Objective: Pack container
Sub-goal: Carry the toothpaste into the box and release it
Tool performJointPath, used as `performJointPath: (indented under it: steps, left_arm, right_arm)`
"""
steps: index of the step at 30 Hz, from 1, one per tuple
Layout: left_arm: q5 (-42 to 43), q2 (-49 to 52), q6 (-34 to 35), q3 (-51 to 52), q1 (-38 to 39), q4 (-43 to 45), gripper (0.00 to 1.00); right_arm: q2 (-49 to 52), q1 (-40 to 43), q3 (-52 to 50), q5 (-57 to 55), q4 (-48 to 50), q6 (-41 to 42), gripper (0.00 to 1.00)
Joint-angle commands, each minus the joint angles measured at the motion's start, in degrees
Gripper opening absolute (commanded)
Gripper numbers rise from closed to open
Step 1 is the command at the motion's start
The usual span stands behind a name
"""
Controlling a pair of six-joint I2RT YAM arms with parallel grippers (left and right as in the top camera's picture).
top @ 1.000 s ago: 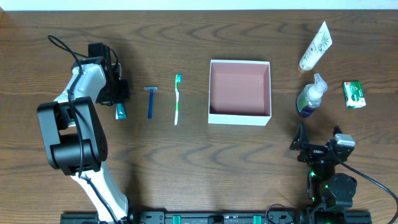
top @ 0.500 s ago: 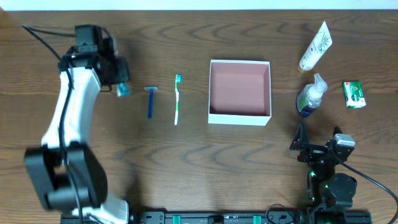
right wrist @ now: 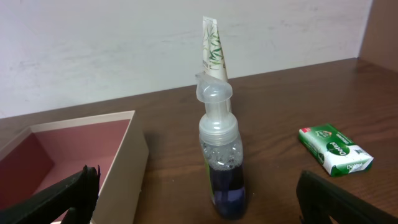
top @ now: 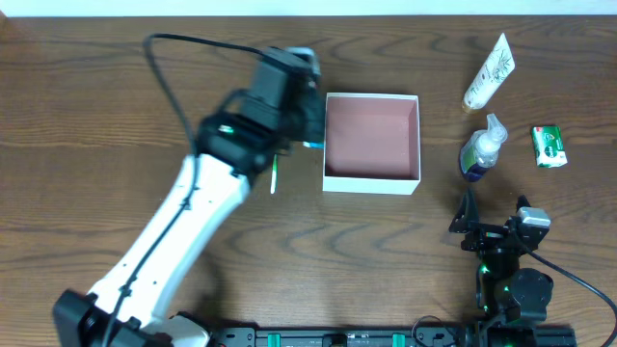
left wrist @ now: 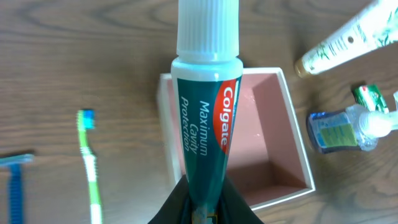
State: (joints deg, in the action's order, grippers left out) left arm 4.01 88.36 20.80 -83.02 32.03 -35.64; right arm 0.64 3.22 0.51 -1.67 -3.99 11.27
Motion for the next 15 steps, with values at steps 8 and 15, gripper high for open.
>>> performJointPath:
  steps: [8,15]
  left_arm:
    - [-11.34,11.52,8.22,-0.59,6.03,4.24,0.16]
    - [-10.47,18.14,8.24,-0.59,6.05,8.61,0.17]
  right_arm:
    - [-0.26,0.57,-0.20,0.22,-0.11,-0.83,0.99]
    - [-0.26,0.57,-0.20,0.22,-0.11,-0.83,0.99]
